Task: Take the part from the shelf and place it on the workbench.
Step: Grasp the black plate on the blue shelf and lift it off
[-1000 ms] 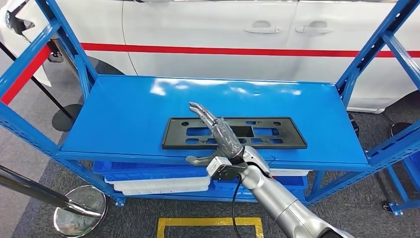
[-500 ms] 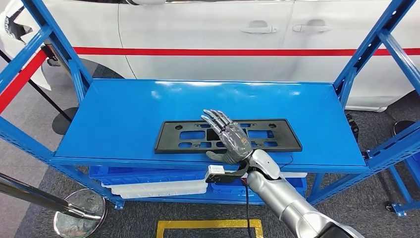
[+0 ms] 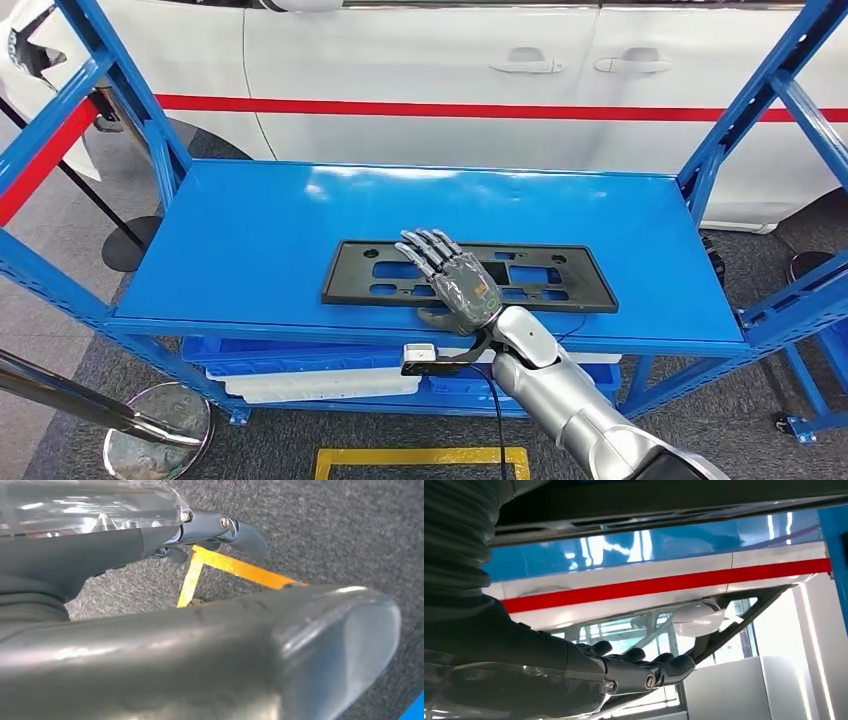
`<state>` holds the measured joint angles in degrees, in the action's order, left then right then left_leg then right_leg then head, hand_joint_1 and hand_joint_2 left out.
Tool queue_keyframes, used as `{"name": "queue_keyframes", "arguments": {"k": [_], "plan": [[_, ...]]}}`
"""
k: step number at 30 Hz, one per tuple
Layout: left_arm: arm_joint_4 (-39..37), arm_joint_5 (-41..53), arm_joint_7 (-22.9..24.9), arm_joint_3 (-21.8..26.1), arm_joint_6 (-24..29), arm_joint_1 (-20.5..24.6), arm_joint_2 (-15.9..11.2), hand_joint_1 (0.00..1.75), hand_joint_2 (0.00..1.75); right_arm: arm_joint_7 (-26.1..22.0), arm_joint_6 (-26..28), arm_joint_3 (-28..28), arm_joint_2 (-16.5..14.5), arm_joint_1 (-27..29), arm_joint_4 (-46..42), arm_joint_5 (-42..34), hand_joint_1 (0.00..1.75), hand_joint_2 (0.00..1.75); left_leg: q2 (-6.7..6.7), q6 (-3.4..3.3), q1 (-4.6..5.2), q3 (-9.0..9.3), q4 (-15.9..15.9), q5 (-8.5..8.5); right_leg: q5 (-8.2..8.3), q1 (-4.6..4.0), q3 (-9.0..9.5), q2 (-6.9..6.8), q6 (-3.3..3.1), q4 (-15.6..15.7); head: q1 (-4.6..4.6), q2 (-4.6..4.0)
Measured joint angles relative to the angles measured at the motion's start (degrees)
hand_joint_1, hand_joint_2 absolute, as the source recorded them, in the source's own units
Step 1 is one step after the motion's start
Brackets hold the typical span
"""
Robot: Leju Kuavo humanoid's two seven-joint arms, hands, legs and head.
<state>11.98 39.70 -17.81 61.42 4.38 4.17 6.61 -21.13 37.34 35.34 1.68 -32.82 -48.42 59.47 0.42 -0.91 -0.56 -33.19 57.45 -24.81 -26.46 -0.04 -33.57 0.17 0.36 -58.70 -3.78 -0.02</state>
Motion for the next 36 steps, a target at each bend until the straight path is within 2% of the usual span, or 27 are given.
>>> {"name": "queue_keyframes", "arguments": {"k": [2,4,5,6,7,9,10,11,15,17,19,20,21,22,24,26,29,31,32,34,35,36], "plan": [[0.00,0.09,-0.07,0.00,-0.21,0.09,-0.05,0.00,0.00,2.00,0.80,0.03,0.00,-0.14,-0.06,3.16,0.00,1.75,-0.07,-0.46,-0.19,0.18,-0.39,0.23,-3.03,0.21,-2.27,0.02,0.53,-5.04,0.00,0.00],[0.00,0.16,-0.16,0.01,-0.28,0.13,-0.13,0.00,0.00,4.35,1.59,0.28,0.00,-0.07,-0.04,6.95,0.00,1.75,-0.09,-0.60,-0.18,0.11,-0.41,0.23,-6.45,0.46,-6.14,-0.01,0.97,-12.89,0.00,0.00],[0.00,0.20,-0.20,0.01,-0.29,0.11,-0.15,0.00,0.00,5.67,1.88,0.46,0.00,0.01,-0.04,9.09,0.00,1.75,-0.09,-0.60,-0.17,0.11,-0.40,0.21,-6.94,0.60,-7.41,-0.02,1.13,-15.32,0.00,0.00],[0.00,0.23,-0.23,0.02,-0.29,0.10,-0.16,0.00,0.00,7.05,2.09,0.68,0.00,0.05,-0.04,11.26,0.00,1.75,-0.07,-0.57,-0.17,0.15,-0.37,0.18,-6.32,0.73,-7.69,-0.04,1.23,-15.64,0.00,0.00],[0.00,0.28,-0.27,0.02,-0.29,0.09,-0.16,0.00,0.00,8.49,2.21,0.90,-0.01,0.05,-0.04,13.44,0.00,1.75,-0.03,-0.49,-0.18,0.24,-0.33,0.12,-4.62,0.86,-6.76,-0.08,1.26,-13.55,0.00,0.00],[0.00,0.38,-0.37,0.02,-0.28,0.10,-0.15,0.00,0.00,11.54,2.32,1.40,-0.04,-0.12,-0.05,17.71,0.00,1.75,0.06,-0.12,-0.11,0.42,-0.15,-0.13,-0.54,0.97,-2.74,-0.13,1.11,-5.25,0.00,0.00],[0.00,0.42,-0.45,0.02,-0.27,0.11,-0.15,0.00,0.00,13.15,2.34,1.67,-0.13,-0.24,-0.03,19.91,0.00,1.75,0.09,0.14,-0.01,0.43,-0.04,-0.26,0.64,0.91,-1.15,-0.11,0.92,-1.88,-0.01,0.00],[0.00,0.44,-0.54,0.02,-0.26,0.12,-0.15,0.00,0.00,14.52,2.36,1.91,-0.22,-0.35,0.02,21.83,0.00,1.75,0.10,0.44,0.08,0.39,0.04,-0.36,1.09,0.83,-0.29,-0.06,0.69,0.10,-0.01,0.00],[0.00,0.46,-0.80,0.04,-0.25,0.11,-0.19,0.00,0.00,16.85,2.37,2.64,-0.67,-0.65,0.35,25.30,0.00,1.75,0.02,1.75,-0.08,-0.01,0.81,-1.04,1.12,0.74,-0.16,-0.02,-0.71,0.94,0.00,0.00],[0.00,0.49,-0.84,0.04,-0.25,0.11,-0.22,0.00,0.00,17.36,2.27,2.99,-1.03,-1.10,0.68,26.24,0.00,1.75,-0.05,2.25,-0.24,-2.03,5.35,-3.74,1.23,0.85,0.00,-0.13,-1.39,1.20,-0.01,0.00],[0.00,0.50,-0.86,0.04,-0.26,0.08,-0.22,0.00,0.00,17.82,1.57,3.37,-1.38,-1.51,1.46,27.07,0.00,1.75,-0.07,2.59,-0.25,-5.65,12.95,-7.12,1.16,0.70,0.02,-0.20,-1.69,1.18,-0.02,0.00],[0.00,0.49,-0.86,0.04,-0.26,0.04,-0.22,0.00,0.00,18.06,0.89,3.53,-1.55,-1.67,2.07,27.41,0.00,1.75,-0.07,2.68,-0.26,-7.04,15.68,-7.81,1.13,0.62,0.04,-0.23,-1.73,1.17,-0.01,0.00],[0.00,0.46,-0.86,0.07,-0.25,0.00,-0.23,0.00,0.00,18.30,0.02,3.67,-1.73,-1.88,2.80,27.66,0.05,1.75,-0.07,2.71,-0.26,-7.55,16.50,-7.46,1.10,0.56,0.08,-0.24,-1.75,1.16,-0.02,0.00],[0.00,0.37,-0.86,0.12,-0.22,-0.02,-0.26,0.00,0.00,18.57,-0.93,3.78,-1.95,-2.22,3.55,27.83,0.10,1.75,-0.07,2.66,-0.26,-6.97,15.10,-6.08,1.06,0.52,0.15,-0.22,-1.74,1.14,-0.02,0.00],[0.00,0.16,-0.91,0.29,-0.14,0.00,-0.32,0.00,0.00,19.10,-2.82,3.91,-2.52,-3.23,4.98,27.92,0.77,1.75,-0.10,2.31,-0.22,-3.46,7.65,-2.18,0.90,0.45,0.38,-0.10,-1.55,1.05,-0.01,0.00],[0.00,0.04,-1.04,0.42,-0.10,0.12,-0.35,0.00,0.00,19.59,-4.33,3.94,-3.01,-4.21,6.37,27.80,1.35,1.75,-0.05,1.73,-0.07,-0.65,1.71,-0.32,0.76,0.23,0.37,0.01,-1.13,0.87,0.00,0.00],[0.00,0.08,-1.23,0.45,-0.19,0.04,-0.33,0.00,0.00,19.99,-5.28,4.00,-3.37,-5.00,7.98,27.47,1.44,1.75,0.06,0.82,-0.01,-0.19,0.41,-0.22,0.76,0.14,0.21,0.01,-0.28,0.85,0.00,0.00],[0.00,0.10,-1.28,0.46,-0.28,-0.03,-0.32,0.00,0.00,20.04,-5.57,4.02,-3.51,-5.43,8.70,27.32,1.57,1.75,0.01,0.09,-0.19,-0.07,0.04,0.07,-0.55,0.25,-0.50,0.01,0.26,-0.84,0.00,0.00],[0.00,0.11,-1.31,0.47,-0.31,0.02,-0.32,0.00,0.00,20.06,-5.68,4.03,-3.53,-5.59,9.03,27.27,1.63,1.75,-0.02,-0.21,-0.27,-0.03,-0.13,0.20,-2.13,0.32,-1.69,0.00,0.49,-3.45,0.00,0.00],[0.00,0.12,-1.37,0.48,-0.36,0.08,-0.34,0.00,0.00,20.10,-5.83,4.04,-3.54,-5.72,9.75,27.16,1.62,1.75,-0.03,-0.51,-0.22,-0.14,-0.13,0.24,-5.80,0.49,-5.39,-0.02,0.79,-11.25,0.00,0.00],[0.00,0.13,-1.39,0.49,-0.42,0.08,-0.34,0.00,0.00,20.15,-5.85,4.05,-3.54,-5.71,10.07,27.07,1.61,1.75,-0.03,-0.53,-0.20,-0.17,-0.11,0.24,-6.78,0.58,-7.01,-0.03,0.90,-14.48,0.00,0.00],[0.00,0.15,-1.40,0.49,-0.51,0.05,-0.34,0.00,0.00,20.20,-5.87,4.06,-3.54,-5.71,10.32,26.98,1.59,1.75,-0.02,-0.52,-0.19,-0.17,-0.07,0.23,-6.68,0.65,-7.77,-0.03,0.95,-15.83,0.00,0.00]]}}
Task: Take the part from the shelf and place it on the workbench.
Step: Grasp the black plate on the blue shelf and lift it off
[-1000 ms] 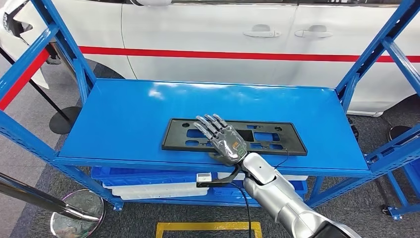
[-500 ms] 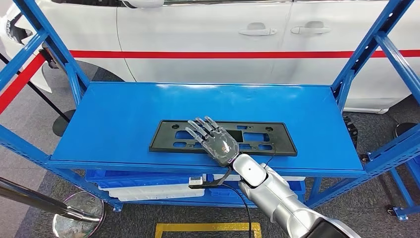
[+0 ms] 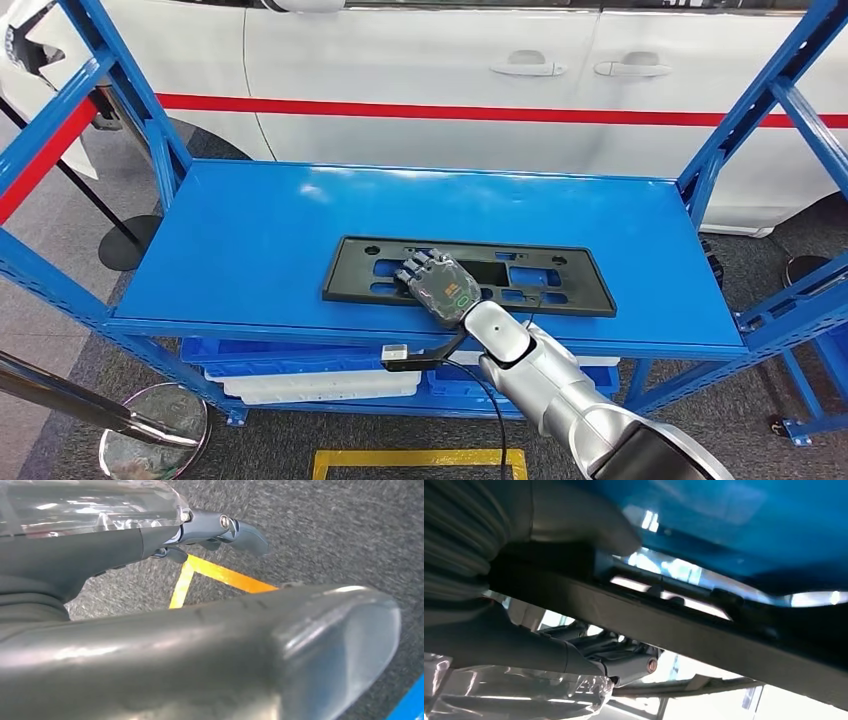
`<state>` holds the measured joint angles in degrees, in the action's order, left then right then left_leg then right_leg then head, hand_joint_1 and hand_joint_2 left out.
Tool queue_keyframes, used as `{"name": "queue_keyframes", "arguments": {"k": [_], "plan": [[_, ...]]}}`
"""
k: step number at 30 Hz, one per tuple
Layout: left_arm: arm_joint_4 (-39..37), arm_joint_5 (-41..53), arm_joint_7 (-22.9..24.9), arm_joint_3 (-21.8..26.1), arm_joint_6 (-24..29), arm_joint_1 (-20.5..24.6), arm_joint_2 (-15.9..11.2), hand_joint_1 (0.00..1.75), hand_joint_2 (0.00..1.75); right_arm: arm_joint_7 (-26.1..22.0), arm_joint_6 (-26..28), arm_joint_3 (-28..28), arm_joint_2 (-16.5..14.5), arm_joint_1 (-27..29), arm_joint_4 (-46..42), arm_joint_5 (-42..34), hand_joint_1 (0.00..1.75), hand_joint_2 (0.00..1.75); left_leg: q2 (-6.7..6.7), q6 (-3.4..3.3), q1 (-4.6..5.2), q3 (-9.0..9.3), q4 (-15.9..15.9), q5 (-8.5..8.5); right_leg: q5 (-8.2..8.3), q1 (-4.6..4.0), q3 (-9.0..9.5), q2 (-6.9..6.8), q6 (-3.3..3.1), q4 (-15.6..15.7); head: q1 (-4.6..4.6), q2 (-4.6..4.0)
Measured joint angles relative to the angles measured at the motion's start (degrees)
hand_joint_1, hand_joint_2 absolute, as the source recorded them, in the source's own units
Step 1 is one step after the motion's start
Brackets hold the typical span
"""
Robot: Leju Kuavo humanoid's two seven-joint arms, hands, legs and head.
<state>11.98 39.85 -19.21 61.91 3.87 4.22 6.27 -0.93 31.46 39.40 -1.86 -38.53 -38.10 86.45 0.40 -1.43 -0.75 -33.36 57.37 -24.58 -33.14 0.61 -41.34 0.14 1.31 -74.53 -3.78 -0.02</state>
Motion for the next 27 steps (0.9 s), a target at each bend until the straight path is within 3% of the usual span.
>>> {"name": "queue_keyframes", "arguments": {"k": [1,4,6,10,13,15,21,23,24,27], "plan": [[0.00,0.06,-0.01,0.01,-0.10,-0.02,0.00,0.00,0.00,0.08,-0.03,0.01,0.00,-0.07,0.19,-0.09,1.59,1.75,0.02,0.05,0.00,0.05,0.04,-0.03,1.25,0.07,0.42,-0.01,-0.02,1.05,0.00,0.00],[0.00,0.27,-0.04,0.01,-0.31,0.01,0.03,0.00,0.00,0.43,-0.08,-0.01,-0.01,-0.65,0.55,-0.27,1.59,1.75,0.10,0.48,0.10,0.28,0.24,-0.29,6.81,0.00,5.94,-0.06,-0.59,12.59,0.00,0.00],[0.00,0.13,-0.14,0.04,-0.29,0.05,0.04,0.00,0.00,0.59,-0.02,-0.01,-0.14,-0.91,0.81,-0.39,1.60,1.75,0.11,1.03,0.21,0.23,0.32,-0.41,7.70,-0.28,7.67,-0.03,-1.00,16.40,0.00,0.00],[0.00,-0.26,-0.56,0.60,-0.25,0.06,0.03,0.00,0.00,0.60,0.13,-0.02,-0.63,-1.14,1.59,-0.60,1.63,1.75,0.06,2.35,0.13,-0.21,1.39,-1.35,8.02,-0.10,7.83,-0.03,-2.07,17.08,-0.01,0.00],[0.00,-0.41,-0.86,0.94,-0.28,0.05,0.03,0.00,0.00,0.58,0.07,-0.02,-1.20,-1.30,2.16,-0.75,1.68,1.75,-0.03,3.09,0.00,-4.32,10.57,-6.45,8.13,0.02,7.90,-0.20,-2.71,17.34,-0.02,0.00],[0.00,-0.49,-1.06,0.97,-0.32,0.02,0.04,0.00,0.00,0.56,0.05,-0.02,-1.36,-1.31,2.35,-0.83,1.68,1.75,-0.03,3.32,-0.02,-6.48,15.23,-8.52,8.10,-0.04,7.87,-0.26,-2.76,17.32,-0.02,0.00],[0.00,-0.48,-1.30,0.98,-0.37,-0.04,0.04,0.00,0.00,0.50,0.05,-0.02,-1.44,-1.31,2.44,-0.91,1.68,1.75,-0.04,3.42,-0.03,-7.37,17.11,-8.98,8.10,-0.07,7.87,-0.26,-2.76,17.31,-0.02,0.00],[0.00,-0.48,-2.06,0.99,-0.55,-0.11,0.04,0.00,0.00,0.27,0.03,-0.02,-1.55,-1.33,2.62,-1.12,1.69,1.75,-0.05,3.49,-0.06,-7.59,17.48,-8.16,8.08,-0.08,7.96,-0.26,-2.76,17.29,-0.01,0.00],[0.00,-0.45,-3.06,1.00,-0.70,-0.11,0.01,0.00,0.44,0.03,0.01,-0.05,-1.65,-1.40,2.77,-1.34,1.70,1.75,-0.09,3.38,-0.08,-5.78,13.66,-5.88,7.98,-0.09,8.10,-0.22,-2.64,17.22,-0.01,0.00],[0.00,-0.40,-6.98,1.03,-1.23,-0.12,-0.08,0.00,1.75,-1.65,0.17,-0.45,-1.85,-1.79,3.08,-2.98,1.71,1.75,-0.08,1.56,0.05,0.12,0.64,-0.26,7.71,-0.31,7.96,-0.06,-1.27,16.83,-0.01,0.00]]}}
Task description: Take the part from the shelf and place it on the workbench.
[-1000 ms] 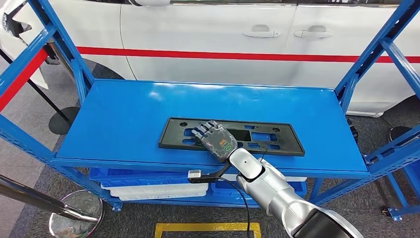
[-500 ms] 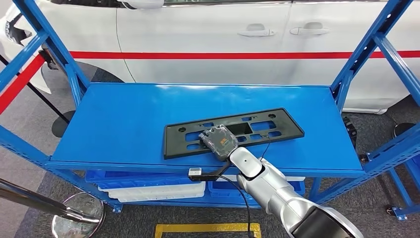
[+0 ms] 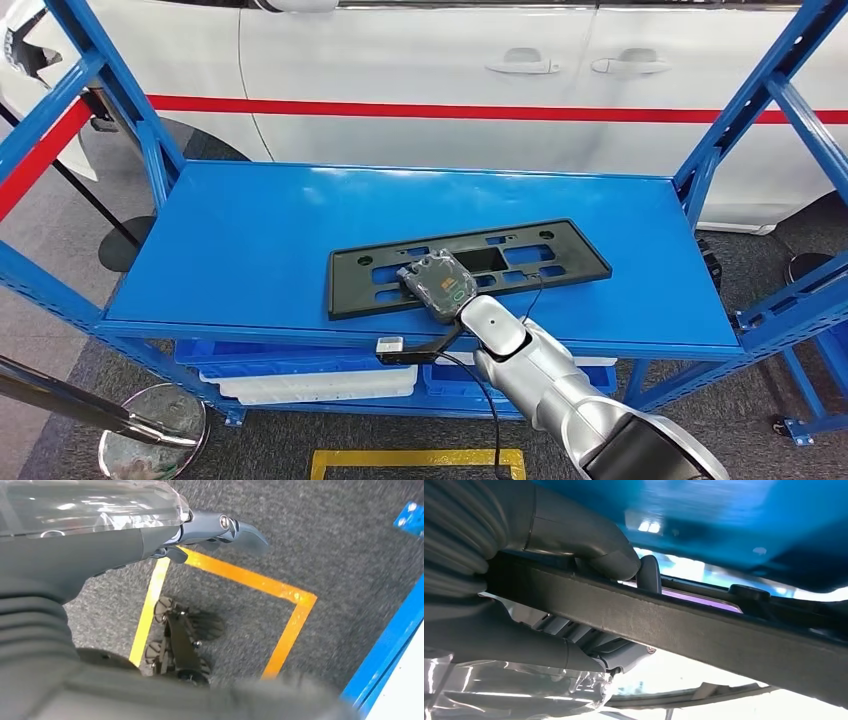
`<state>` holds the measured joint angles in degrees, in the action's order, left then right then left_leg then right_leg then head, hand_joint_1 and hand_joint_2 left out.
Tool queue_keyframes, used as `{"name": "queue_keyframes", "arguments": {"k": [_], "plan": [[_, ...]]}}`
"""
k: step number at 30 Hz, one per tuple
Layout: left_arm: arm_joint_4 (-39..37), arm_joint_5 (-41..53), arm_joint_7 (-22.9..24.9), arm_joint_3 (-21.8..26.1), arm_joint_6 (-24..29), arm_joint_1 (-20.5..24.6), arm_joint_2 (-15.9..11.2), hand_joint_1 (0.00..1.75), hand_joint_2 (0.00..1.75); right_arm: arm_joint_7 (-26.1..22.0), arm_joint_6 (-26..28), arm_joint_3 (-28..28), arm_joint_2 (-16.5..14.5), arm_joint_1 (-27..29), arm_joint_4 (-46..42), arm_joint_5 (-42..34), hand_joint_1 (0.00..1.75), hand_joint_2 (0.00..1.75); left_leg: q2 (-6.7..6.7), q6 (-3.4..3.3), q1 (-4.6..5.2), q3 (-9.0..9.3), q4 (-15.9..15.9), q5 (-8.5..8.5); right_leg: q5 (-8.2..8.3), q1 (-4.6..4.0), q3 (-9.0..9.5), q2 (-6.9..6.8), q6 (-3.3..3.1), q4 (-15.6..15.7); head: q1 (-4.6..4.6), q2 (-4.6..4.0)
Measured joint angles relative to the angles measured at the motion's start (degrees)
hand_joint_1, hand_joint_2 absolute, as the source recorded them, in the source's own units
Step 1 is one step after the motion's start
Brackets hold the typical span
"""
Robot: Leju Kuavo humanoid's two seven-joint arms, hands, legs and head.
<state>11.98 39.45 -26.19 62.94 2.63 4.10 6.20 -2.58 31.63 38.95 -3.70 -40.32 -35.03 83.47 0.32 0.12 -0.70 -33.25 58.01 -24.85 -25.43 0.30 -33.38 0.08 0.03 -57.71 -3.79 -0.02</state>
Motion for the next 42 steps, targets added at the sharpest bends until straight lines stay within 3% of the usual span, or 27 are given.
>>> {"name": "queue_keyframes", "arguments": {"k": [2,5,6,7,8,10,12,15,17,20,22,23,25,27,30,32,33,35,36,37,38,39,40,42], "plan": [[0.00,-0.08,-0.94,0.05,-0.07,0.05,0.02,0.00,1.75,-1.21,0.51,-0.35,0.01,-0.19,0.03,-1.31,1.71,1.75,0.02,-1.01,-0.08,0.16,-0.72,0.15,-1.63,0.00,-1.15,0.02,0.76,-2.31,0.00,0.00],[0.00,-0.38,-1.10,0.32,0.21,0.19,0.01,0.00,1.75,-2.80,1.90,-0.75,0.04,-0.16,-0.15,-3.22,1.71,1.75,-0.01,-1.55,-0.09,0.06,-0.88,0.29,-7.00,0.19,-6.41,-0.01,1.35,-13.40,0.01,0.00],[0.00,-0.56,-1.10,0.46,0.30,0.18,0.00,0.00,1.75,-3.25,2.27,-0.85,0.08,-0.02,-0.34,-3.77,1.71,1.75,0.00,-1.57,-0.06,0.06,-0.87,0.29,-7.78,0.24,-7.84,-0.01,1.45,-16.28,0.01,0.00],[0.00,-0.72,-1.09,0.63,0.34,0.17,0.00,0.00,1.75,-3.66,2.56,-0.95,0.14,0.15,-0.72,-4.35,1.71,1.75,0.02,-1.56,-0.05,0.08,-0.85,0.27,-7.45,0.28,-8.34,-0.01,1.48,-17.16,0.01,0.00],[0.00,-0.83,-1.08,0.83,0.31,0.17,0.00,0.00,1.75,-4.09,2.73,-1.08,0.23,0.28,-1.31,-4.99,1.71,1.75,0.04,-1.51,-0.05,0.16,-0.83,0.23,-5.93,0.30,-7.58,-0.02,1.40,-15.42,0.01,0.00],[0.00,-0.93,-1.23,1.18,-0.08,0.18,0.02,0.00,1.75,-5.88,2.75,-1.53,0.48,0.47,-3.32,-7.88,1.71,1.75,0.08,-1.27,-0.04,0.33,-0.78,0.08,-1.76,0.28,-3.78,0.00,0.93,-7.32,0.01,0.00],[0.00,-0.89,-1.77,1.33,-0.85,0.24,0.03,0.00,1.75,-9.57,1.99,-2.30,0.92,0.83,-6.56,-14.05,1.71,1.75,0.08,-0.81,0.14,0.29,-0.58,-0.10,0.31,0.03,-0.91,0.02,0.41,-1.09,0.01,0.00],[0.00,-0.35,-1.81,1.37,-1.55,0.26,-0.01,0.00,1.75,-18.81,-1.89,-3.93,2.35,2.56,-14.04,-29.32,1.71,1.75,0.05,0.14,0.09,0.29,-0.47,-0.33,0.35,-0.22,-0.26,0.06,-0.27,0.26,0.01,0.00],[0.00,0.07,-1.49,1.37,-1.88,0.22,-0.09,0.00,1.75,-26.50,-6.07,-5.51,3.67,4.13,-21.22,-42.99,1.71,1.75,0.00,0.69,-0.08,-0.19,1.39,-1.83,0.50,-0.03,0.22,0.02,-1.01,0.78,0.00,0.00],[0.00,0.32,-1.44,1.36,-2.31,0.28,-0.16,0.00,1.75,-31.54,-12.11,-7.88,5.45,6.65,-31.81,-57.12,1.71,1.75,-0.04,1.25,-0.29,-4.42,11.70,-7.29,0.49,0.01,0.53,-0.05,-1.58,1.00,0.00,0.00],[0.00,0.37,-1.56,1.34,-2.49,0.30,-0.19,0.00,1.75,-32.20,-14.73,-8.84,6.46,8.77,-36.76,-60.57,1.71,1.75,-0.06,1.51,-0.40,-6.39,16.26,-8.60,0.48,0.00,0.49,-0.06,-1.59,0.88,0.00,0.00],[0.00,0.48,-1.73,1.34,-2.56,0.32,-0.22,0.00,1.75,-32.53,-16.30,-9.23,6.95,9.83,-39.05,-62.93,1.71,1.75,-0.07,1.56,-0.46,-5.79,15.24,-7.60,0.46,0.02,0.46,-0.07,-1.55,0.76,0.00,0.00],[0.00,0.69,-2.06,1.34,-2.92,0.52,-0.34,0.00,1.75,-33.01,-21.93,-10.13,7.90,11.65,-44.99,-71.82,1.71,1.75,-0.13,1.44,-0.59,-1.88,7.69,-3.94,0.32,0.07,0.42,-0.05,-1.30,0.40,0.01,0.00],[0.00,0.74,-2.12,1.35,-3.66,1.01,-0.40,0.00,1.75,-33.09,-29.10,-11.26,8.69,13.30,-51.88,-80.93,1.71,1.75,-0.12,0.98,-0.44,1.31,1.28,-1.94,0.20,-0.11,0.18,-0.03,-0.73,-0.02,0.00,0.00],[0.00,0.65,-2.09,1.34,-4.34,1.54,-0.40,0.00,1.75,-33.11,-34.43,-12.33,9.35,15.49,-59.99,-85.67,1.71,1.75,0.06,-0.07,-0.14,1.60,-0.09,-1.64,0.41,-0.17,-0.20,-0.04,0.25,-0.06,0.00,0.00],[0.00,0.56,-2.09,1.34,-4.46,1.69,-0.39,0.00,1.75,-33.11,-34.99,-12.76,9.74,16.45,-63.39,-86.00,1.71,1.75,0.02,-0.88,-0.27,1.63,-0.59,-1.21,-0.54,-0.02,-0.72,-0.01,0.84,-1.17,0.01,0.00],[0.00,0.50,-2.09,1.35,-4.50,1.78,-0.39,0.00,1.75,-33.11,-35.18,-13.03,9.93,16.77,-64.55,-86.09,1.71,1.75,-0.02,-1.23,-0.38,1.63,-0.83,-0.99,-1.95,0.06,-1.69,0.00,1.11,-3.29,0.01,0.00],[0.00,0.57,-2.10,1.35,-4.61,1.94,-0.40,0.00,1.75,-33.11,-37.30,-13.47,10.25,17.38,-66.20,-87.44,1.71,1.75,-0.06,-1.55,-0.35,1.43,-0.90,-0.84,-5.83,0.19,-5.19,-0.02,1.56,-10.77,0.01,0.00],[0.00,0.69,-2.14,1.35,-4.68,1.97,-0.40,0.00,1.75,-33.11,-39.75,-13.65,10.34,17.83,-66.88,-89.19,1.71,1.75,-0.05,-1.58,-0.33,1.35,-0.89,-0.83,-7.20,0.26,-6.94,-0.02,1.75,-14.46,0.01,0.00],[0.00,0.83,-2.23,1.34,-4.85,1.98,-0.39,0.00,1.75,-33.10,-43.11,-13.81,10.39,18.36,-67.47,-91.77,1.71,1.75,-0.03,-1.58,-0.31,1.32,-0.87,-0.84,-7.51,0.35,-7.96,-0.02,1.88,-16.56,0.01,0.00],[0.00,0.91,-2.38,1.34,-5.09,1.99,-0.35,0.00,1.75,-33.05,-46.73,-13.96,10.40,18.81,-68.02,-94.77,1.71,1.75,0.01,-1.55,-0.31,1.31,-0.83,-0.86,-6.68,0.44,-7.93,-0.03,1.94,-16.43,0.01,0.00],[0.00,0.89,-2.56,1.34,-5.40,2.00,-0.27,0.00,1.75,-32.87,-50.22,-14.04,10.37,19.07,-68.53,-97.93,1.71,1.75,0.05,-1.47,-0.31,1.36,-0.77,-0.92,-4.92,0.54,-6.82,-0.04,1.92,-14.06,0.01,0.00],[0.00,0.83,-2.74,1.34,-5.74,2.03,-0.18,0.00,1.75,-32.49,-53.24,-14.06,10.29,19.10,-68.94,-101.03,1.71,1.75,0.10,-1.33,-0.32,1.43,-0.68,-1.03,-2.70,0.60,-4.96,-0.04,1.82,-10.19,0.01,0.00],[0.00,0.73,-2.96,1.34,-6.14,2.07,-0.02,0.00,1.75,-30.76,-57.92,-13.95,10.01,18.60,-69.32,-106.73,1.71,1.75,0.15,-0.82,-0.13,1.38,-0.40,-1.32,-0.11,0.49,-1.56,0.03,1.39,-3.17,0.00,0.00]]}}
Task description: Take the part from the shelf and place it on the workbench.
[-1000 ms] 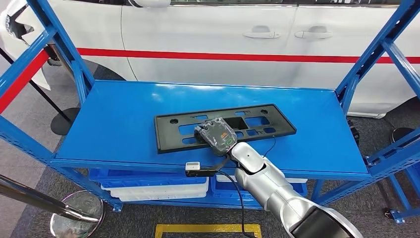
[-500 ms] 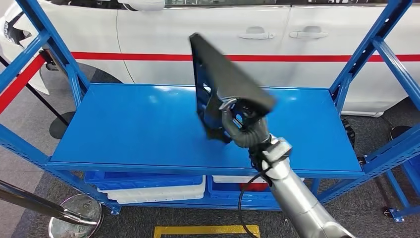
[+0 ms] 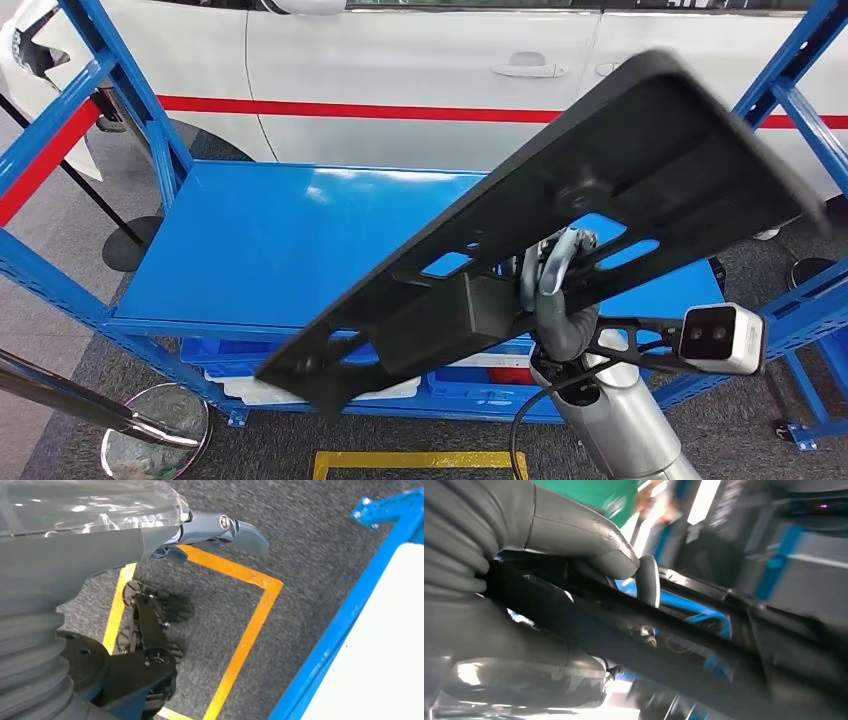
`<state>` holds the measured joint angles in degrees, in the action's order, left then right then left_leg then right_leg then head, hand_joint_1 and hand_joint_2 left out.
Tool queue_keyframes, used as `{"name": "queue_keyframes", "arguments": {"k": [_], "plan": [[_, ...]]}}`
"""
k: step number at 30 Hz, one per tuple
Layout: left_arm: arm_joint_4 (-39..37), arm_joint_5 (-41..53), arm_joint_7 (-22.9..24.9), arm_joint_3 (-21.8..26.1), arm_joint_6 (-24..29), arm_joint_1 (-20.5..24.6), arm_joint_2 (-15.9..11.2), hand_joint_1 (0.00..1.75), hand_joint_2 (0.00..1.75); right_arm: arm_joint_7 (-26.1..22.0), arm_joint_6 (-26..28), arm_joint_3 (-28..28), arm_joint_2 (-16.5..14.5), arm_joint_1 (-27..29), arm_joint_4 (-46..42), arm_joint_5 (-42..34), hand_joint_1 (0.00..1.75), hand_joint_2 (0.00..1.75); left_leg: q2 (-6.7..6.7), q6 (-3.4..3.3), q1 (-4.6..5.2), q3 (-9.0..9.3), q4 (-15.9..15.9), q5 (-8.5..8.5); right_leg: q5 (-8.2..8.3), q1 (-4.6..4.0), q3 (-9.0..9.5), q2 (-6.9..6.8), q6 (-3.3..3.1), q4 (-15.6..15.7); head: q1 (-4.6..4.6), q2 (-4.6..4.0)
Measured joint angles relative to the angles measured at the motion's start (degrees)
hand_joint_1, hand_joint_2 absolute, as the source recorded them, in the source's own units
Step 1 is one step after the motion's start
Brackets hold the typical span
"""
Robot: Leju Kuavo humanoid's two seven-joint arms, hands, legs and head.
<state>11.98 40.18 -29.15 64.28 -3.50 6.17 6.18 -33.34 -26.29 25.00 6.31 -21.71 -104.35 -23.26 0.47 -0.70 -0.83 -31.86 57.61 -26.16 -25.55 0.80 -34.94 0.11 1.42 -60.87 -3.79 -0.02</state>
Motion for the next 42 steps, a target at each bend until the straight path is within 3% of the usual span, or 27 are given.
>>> {"name": "queue_keyframes", "arguments": {"k": [2,5,7,9,10,11,12,14,16,20,22,24,25,26,27,30,32,35,37,39,40,41,42], "plan": [[0.00,0.02,-0.01,0.00,0.09,-0.02,0.04,0.00,1.75,2.76,-3.06,0.21,-0.35,-0.58,0.04,-4.85,1.71,1.75,0.00,0.63,0.20,-0.21,0.09,-0.11,0.03,-0.23,0.96,0.09,-0.55,2.44,0.00,0.00],[0.00,0.12,0.37,0.01,0.64,-0.25,-0.03,0.00,1.75,5.84,-4.93,0.41,-0.70,-1.08,0.12,-8.97,1.71,1.75,-0.04,1.60,0.12,-0.49,0.77,-0.79,0.10,-0.04,1.03,-0.07,-1.66,2.92,0.01,0.00],[0.00,0.32,1.02,0.01,1.05,-0.36,-0.11,0.00,1.75,6.59,-5.13,0.45,-0.81,-1.25,0.14,-9.75,1.71,1.75,-0.11,2.10,0.00,-2.68,5.57,-3.61,0.18,0.09,1.21,-0.35,-2.31,3.19,0.00,0.00],[0.00,0.56,2.03,0.00,1.45,-0.50,-0.14,0.00,1.75,6.69,-5.17,0.52,-0.83,-1.26,0.16,-9.96,1.71,1.75,-0.14,2.44,-0.01,-6.57,13.62,-7.16,0.14,-0.07,1.20,-0.53,-2.60,3.16,-0.01,0.00],[0.00,0.62,2.56,0.01,1.63,-0.61,-0.15,0.00,1.75,6.60,-5.16,0.59,-0.80,-1.28,0.16,-10.16,1.71,1.75,-0.14,2.51,-0.01,-7.99,16.44,-7.91,0.14,-0.15,1.19,-0.58,-2.64,3.11,-0.01,0.00],[0.00,0.59,3.04,0.01,1.81,-0.70,-0.15,0.00,1.75,6.44,-5.12,0.66,-0.73,-1.38,0.19,-10.52,1.71,1.75,-0.14,2.49,-0.01,-8.42,17.12,-7.49,0.14,-0.21,1.19,-0.59,-2.66,3.04,-0.01,0.00],[0.00,0.46,3.44,0.02,2.00,-0.75,-0.17,0.00,1.75,6.18,-5.08,0.73,-0.60,-1.58,0.23,-11.02,1.71,1.75,-0.14,2.35,-0.01,-7.62,15.25,-5.91,0.13,-0.25,1.21,-0.57,-2.66,2.94,-0.01,0.00],[0.00,0.16,4.03,0.06,2.41,-0.76,-0.29,0.00,1.75,5.50,-5.11,0.81,-0.19,-2.16,0.42,-12.02,1.71,1.75,-0.15,1.77,0.07,-3.93,7.27,-1.82,0.06,-0.36,1.20,-0.48,-2.55,2.71,-0.01,0.00],[0.00,-0.01,4.39,0.20,2.76,-0.73,-0.42,0.00,1.75,4.55,-5.01,0.89,0.39,-2.69,0.80,-12.60,1.71,1.75,-0.12,1.15,0.31,-1.46,1.67,0.23,0.09,-0.54,0.95,-0.41,-2.17,2.43,0.00,0.00],[0.00,-0.11,5.38,0.57,3.81,-0.95,-0.49,0.00,1.75,1.99,-3.04,2.09,2.02,-3.37,2.05,-12.51,1.71,1.75,-0.11,-0.04,0.32,-1.50,0.41,1.17,-0.20,-0.49,0.50,-0.33,-0.92,2.03,0.00,0.00],[0.00,-0.36,5.66,0.95,4.35,-0.94,-0.51,0.00,1.75,1.08,-2.27,2.80,2.53,-3.49,2.57,-11.79,1.71,1.75,-0.20,-0.73,0.06,-1.89,-0.05,1.90,-3.52,-0.38,-0.87,-0.22,-0.44,-1.62,0.01,0.00],[0.00,-0.55,5.71,1.33,4.69,-0.95,-0.55,0.00,1.75,0.26,-1.77,3.60,2.79,-3.48,3.06,-10.59,1.71,1.75,-0.22,-0.98,0.13,-2.70,-0.04,2.47,-8.13,-0.21,-3.51,-0.18,-0.15,-8.94,0.01,0.00],[0.00,-0.54,5.66,1.43,4.73,-0.98,-0.58,0.00,1.75,-0.13,-1.58,4.02,2.90,-3.47,3.30,-10.00,1.71,1.75,-0.22,-0.96,0.17,-3.18,0.02,2.78,-9.48,-0.11,-4.41,-0.19,-0.01,-12.00,0.01,0.00],[0.00,-0.46,5.58,1.47,4.69,-1.03,-0.63,0.00,1.75,-0.46,-1.41,4.39,3.03,-3.47,3.51,-9.55,1.71,1.75,-0.21,-0.90,0.18,-3.65,0.10,3.09,-9.75,-0.01,-4.41,-0.19,0.10,-13.29,0.01,0.00],[0.00,-0.26,5.47,1.49,4.51,-1.09,-0.69,0.00,1.75,-0.73,-1.17,4.68,3.17,-3.50,3.65,-9.29,1.71,1.75,-0.19,-0.80,0.16,-4.12,0.24,3.38,-8.94,0.09,-3.21,-0.20,0.16,-12.22,0.01,0.00],[0.01,0.70,5.19,1.50,3.66,-1.21,-1.07,0.00,1.75,-1.38,-0.12,5.07,3.80,-3.53,3.58,-9.20,1.71,1.75,-0.06,-0.16,0.13,-5.17,0.75,4.11,-5.15,0.19,4.18,-0.14,-0.03,-0.75,0.00,0.00],[0.02,1.26,5.09,1.48,3.15,-1.20,-1.64,0.00,1.75,-1.65,0.44,4.89,4.37,-3.18,2.91,-9.24,1.71,1.75,0.02,0.56,0.16,-5.43,0.86,4.67,-4.40,-0.14,5.97,0.01,-0.47,2.72,0.00,0.00],[0.03,1.65,4.99,1.46,2.99,-1.33,-2.57,0.00,1.75,-1.73,0.49,4.32,5.15,-2.04,1.76,-9.07,1.71,1.75,0.08,1.74,0.10,-5.82,0.76,5.18,-3.23,-0.20,5.07,0.01,-1.65,2.92,0.01,0.00],[0.04,1.74,4.85,1.46,3.03,-1.46,-3.14,0.00,1.75,-1.74,0.27,4.04,5.32,-1.35,1.31,-8.60,1.71,1.75,-0.01,2.25,0.01,-7.12,3.57,1.96,-2.03,0.01,4.02,-0.12,-2.59,3.22,0.00,0.00],[0.06,1.77,4.56,1.46,3.08,-1.44,-3.51,0.00,1.75,-1.74,0.11,3.89,5.32,-0.79,1.10,-8.02,1.71,1.75,-0.13,2.56,-0.09,-9.18,10.83,-3.73,-0.95,-0.19,2.71,-0.18,-3.08,3.17,-0.01,0.00],[0.07,1.78,4.34,1.46,3.09,-1.41,-3.66,0.00,1.75,-1.74,0.07,3.79,5.32,-0.43,1.09,-7.81,1.71,1.75,-0.13,2.66,-0.10,-9.88,14.50,-5.59,-0.46,-0.34,2.07,-0.24,-3.15,3.12,-0.01,0.00],[0.09,1.78,4.10,1.46,3.06,-1.39,-3.82,0.00,1.75,-1.74,0.00,3.65,5.32,-0.02,1.09,-7.67,1.71,1.75,-0.13,2.68,-0.09,-9.91,16.89,-6.28,0.01,-0.50,1.44,-0.31,-3.18,3.06,-0.01,0.00],[0.11,1.78,3.89,1.46,3.01,-1.38,-3.96,0.00,1.75,-1.74,-0.11,3.48,5.32,0.43,1.09,-7.63,1.71,1.75,-0.14,2.57,-0.08,-8.92,17.14,-5.74,0.46,-0.64,0.83,-0.36,-3.17,2.98,-0.01,0.00]]}}
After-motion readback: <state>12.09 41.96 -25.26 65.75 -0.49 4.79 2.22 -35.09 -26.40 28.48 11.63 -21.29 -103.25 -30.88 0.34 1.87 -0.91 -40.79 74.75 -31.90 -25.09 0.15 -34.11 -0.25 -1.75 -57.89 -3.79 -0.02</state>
